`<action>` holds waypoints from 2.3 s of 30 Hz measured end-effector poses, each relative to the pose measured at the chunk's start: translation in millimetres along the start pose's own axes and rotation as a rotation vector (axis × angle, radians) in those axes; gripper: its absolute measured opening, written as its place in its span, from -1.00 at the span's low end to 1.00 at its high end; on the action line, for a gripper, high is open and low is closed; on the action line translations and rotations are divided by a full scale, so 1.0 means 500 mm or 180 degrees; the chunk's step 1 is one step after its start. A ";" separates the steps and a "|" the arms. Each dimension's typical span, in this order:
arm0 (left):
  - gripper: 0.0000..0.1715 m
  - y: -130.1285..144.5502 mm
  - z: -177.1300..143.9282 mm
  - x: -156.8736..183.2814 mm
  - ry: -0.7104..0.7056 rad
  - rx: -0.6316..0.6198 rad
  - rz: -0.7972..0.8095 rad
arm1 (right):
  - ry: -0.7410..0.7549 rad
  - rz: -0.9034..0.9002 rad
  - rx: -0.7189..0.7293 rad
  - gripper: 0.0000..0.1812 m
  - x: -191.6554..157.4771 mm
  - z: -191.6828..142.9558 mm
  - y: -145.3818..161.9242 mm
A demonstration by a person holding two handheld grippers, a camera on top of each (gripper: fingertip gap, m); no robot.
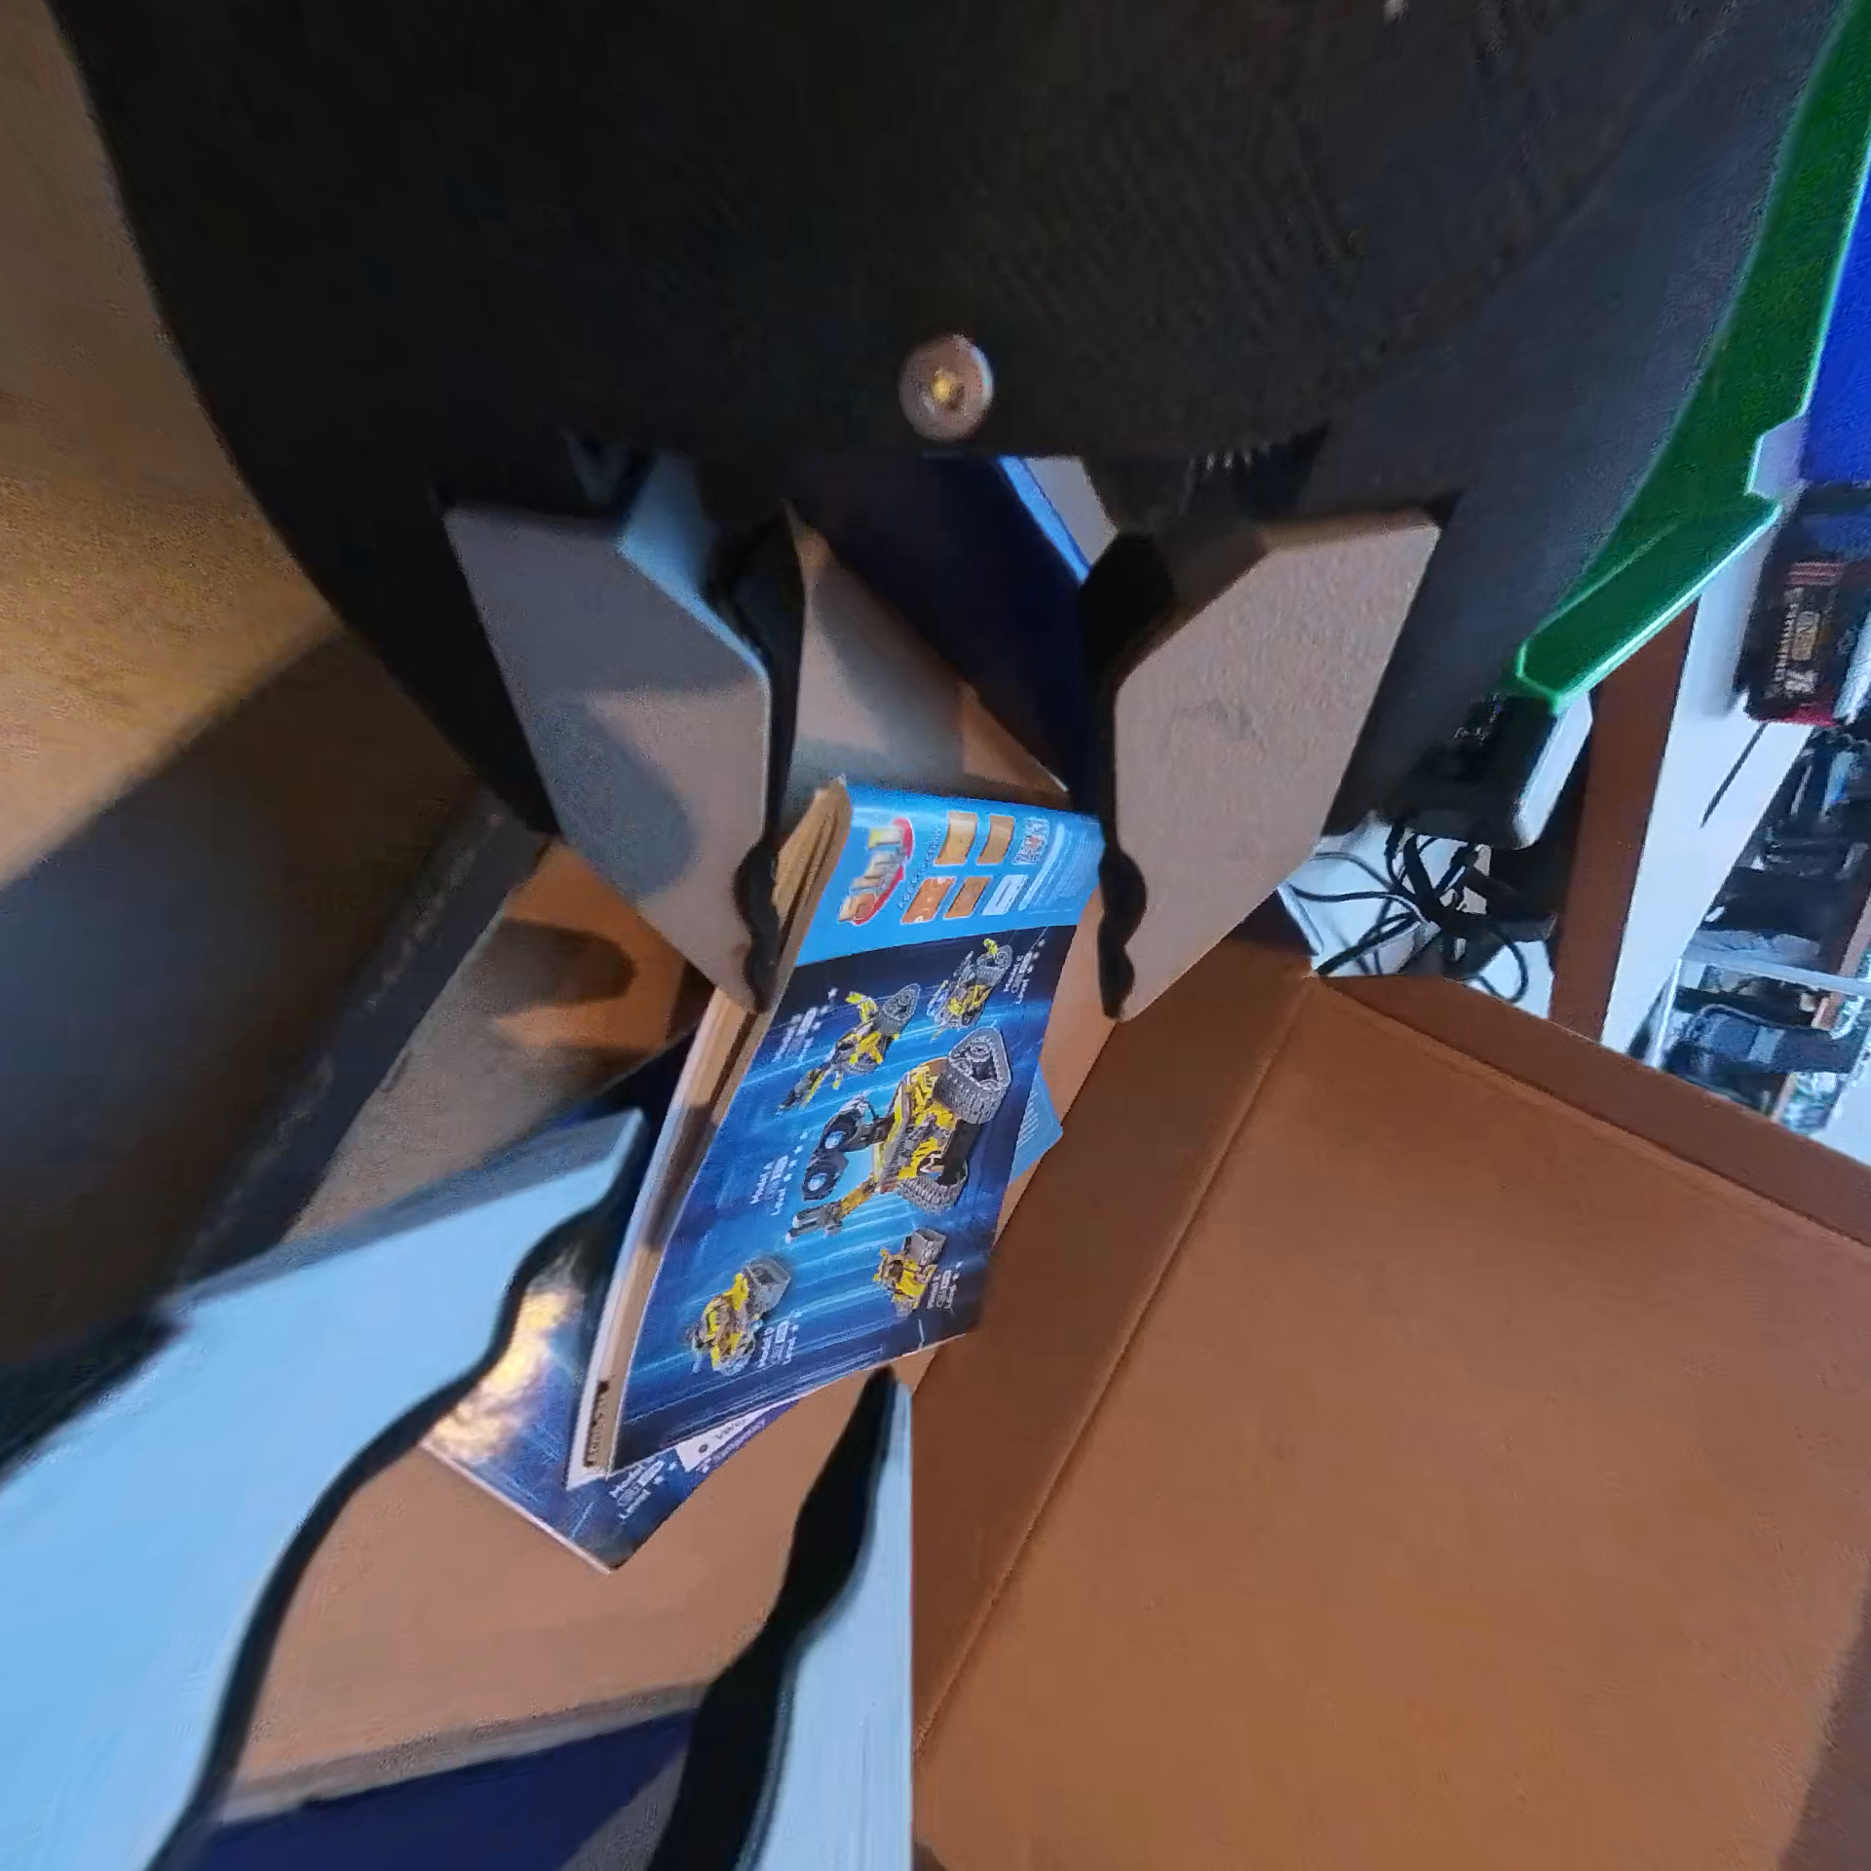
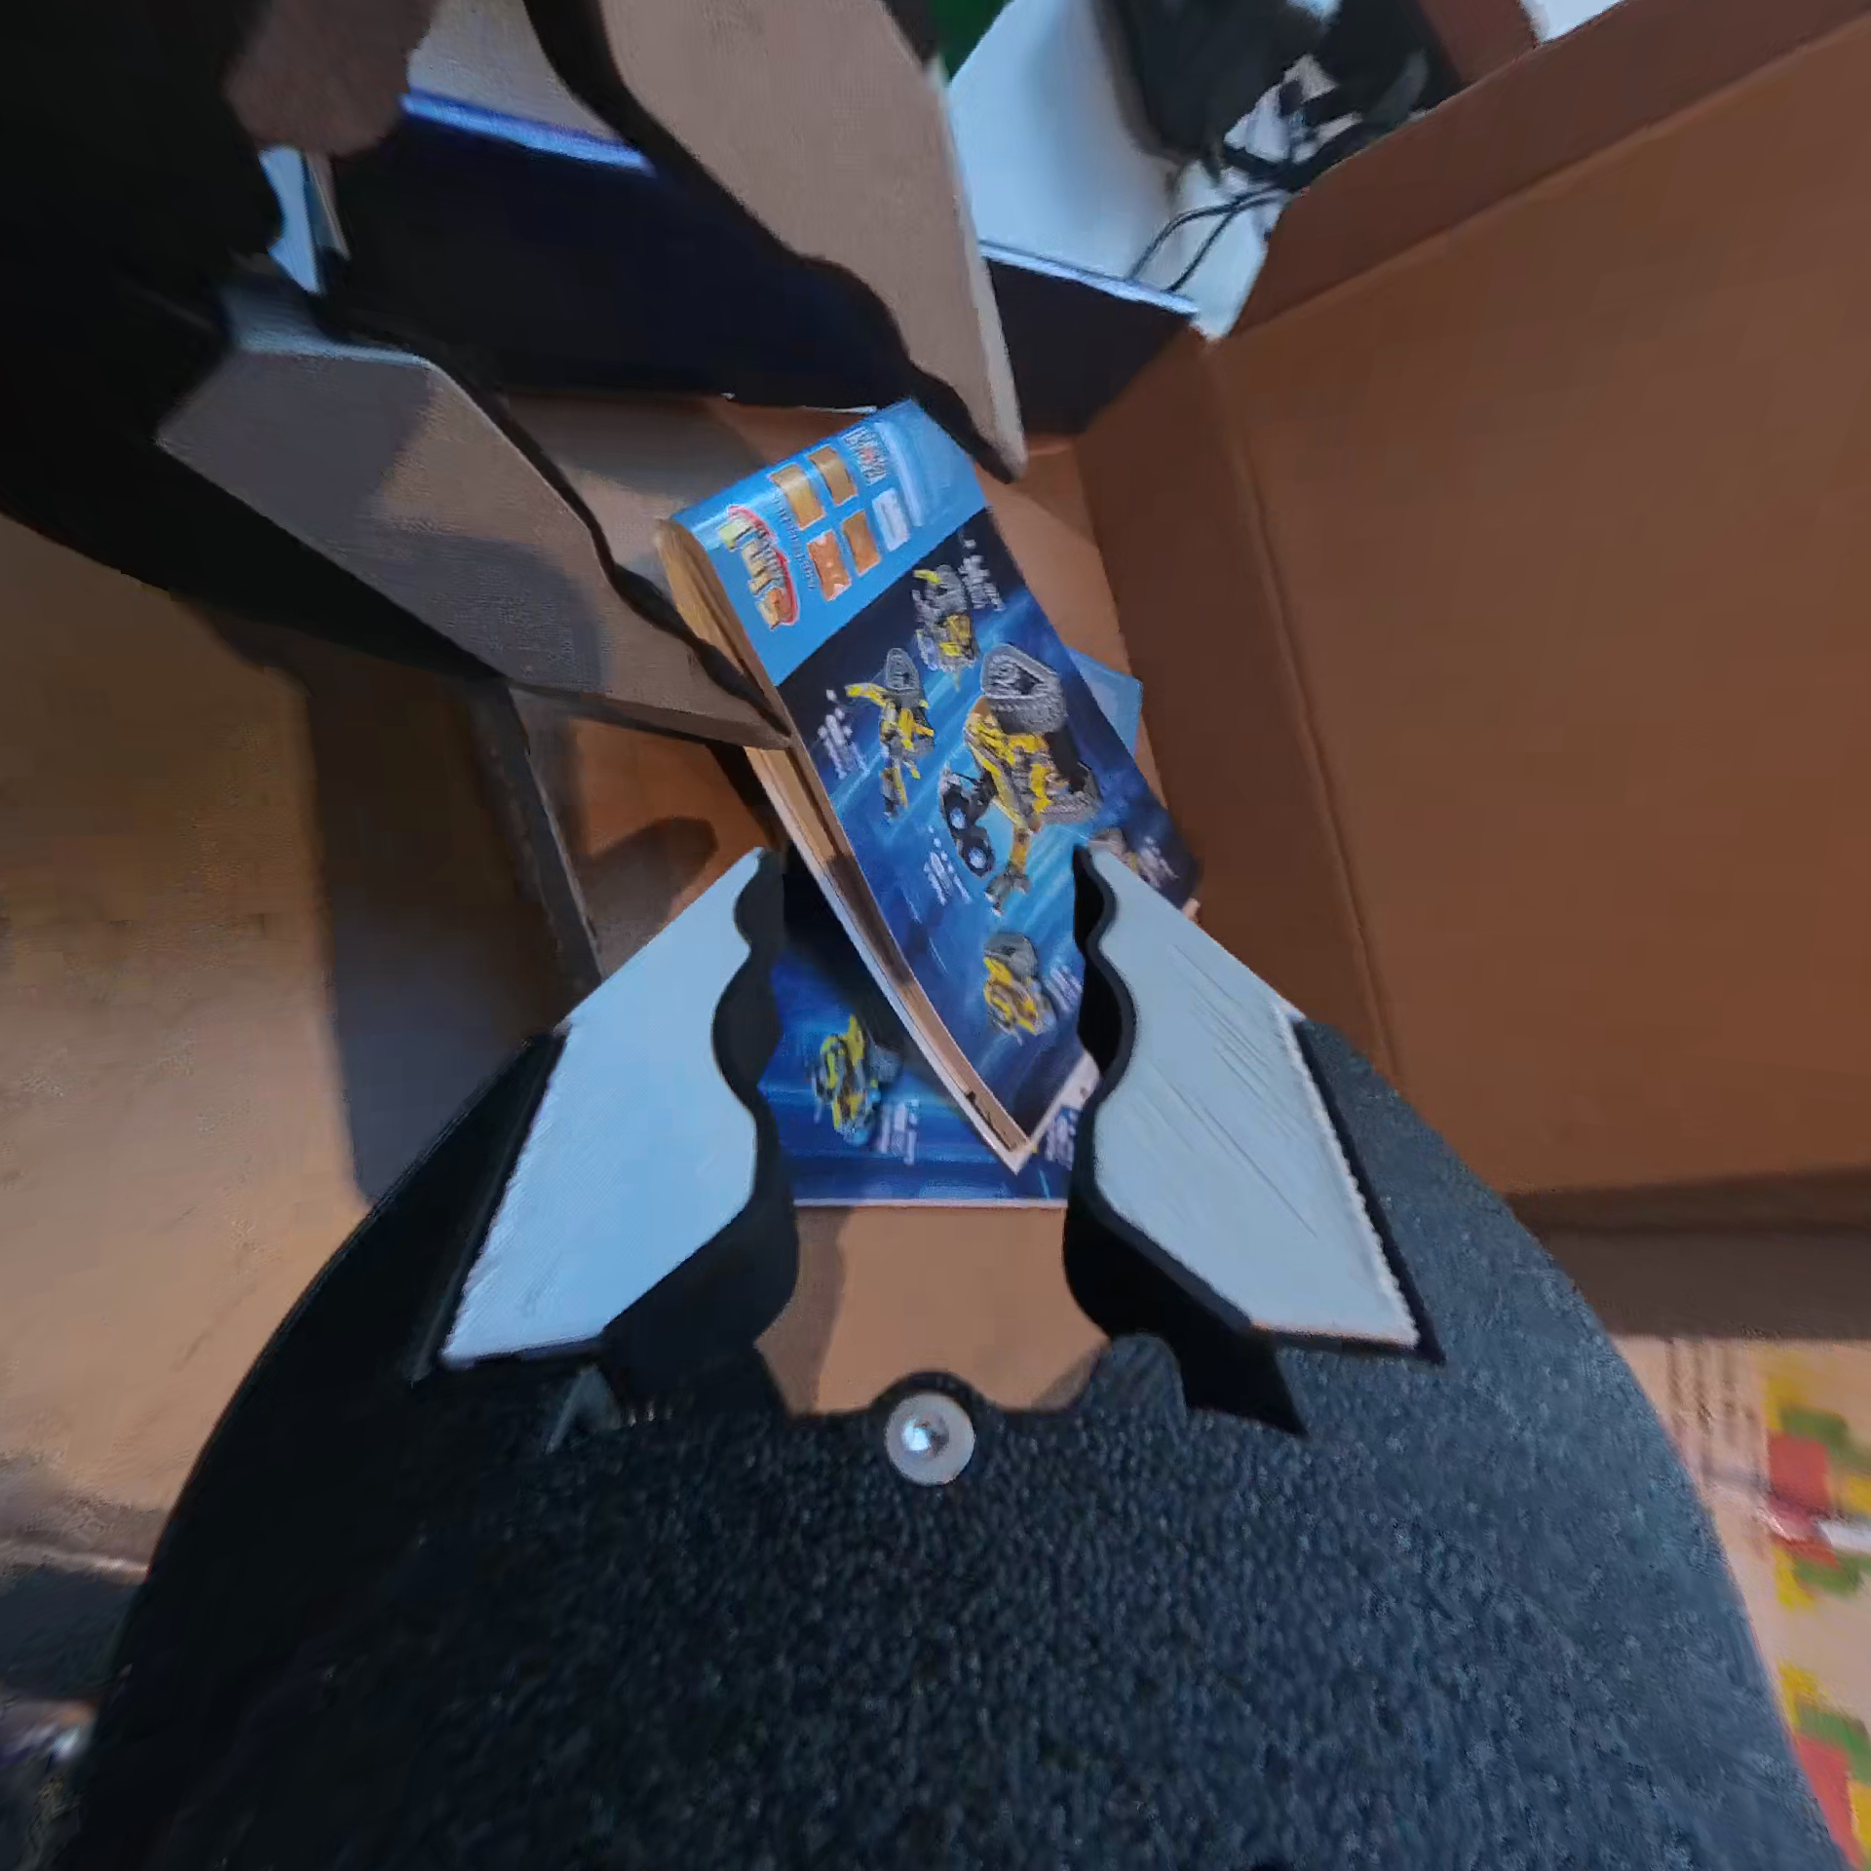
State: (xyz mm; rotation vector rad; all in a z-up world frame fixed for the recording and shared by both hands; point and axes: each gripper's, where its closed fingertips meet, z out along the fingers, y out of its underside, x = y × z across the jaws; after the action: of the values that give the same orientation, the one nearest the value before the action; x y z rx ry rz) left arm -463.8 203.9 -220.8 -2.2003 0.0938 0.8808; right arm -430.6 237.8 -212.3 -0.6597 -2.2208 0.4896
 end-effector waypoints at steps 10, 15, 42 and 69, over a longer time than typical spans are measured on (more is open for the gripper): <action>-0.37 0.002 0.009 0.000 0.0127 0.0157 -0.0149 | -0.0449 -0.0042 -0.0110 -0.72 -0.035 0.097 0.024; -0.43 -0.010 -0.015 -0.010 0.0341 0.0298 -0.0218 | -0.0303 -0.0135 -0.0043 -0.94 -0.026 0.082 0.011; -0.98 -0.190 -0.296 -0.031 0.2241 0.1802 -0.0948 | -0.0090 0.2290 0.2046 -0.01 0.015 -0.403 0.005; -0.61 0.039 -0.080 0.095 0.1342 -0.0429 0.0387 | -0.0310 0.3441 0.2918 -0.97 -0.014 -0.457 0.202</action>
State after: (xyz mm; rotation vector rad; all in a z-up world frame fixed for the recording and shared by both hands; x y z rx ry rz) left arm -411.4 172.4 -243.3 -2.4992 0.3832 0.4843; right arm -223.7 345.4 -122.9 -1.2436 -1.2638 1.9210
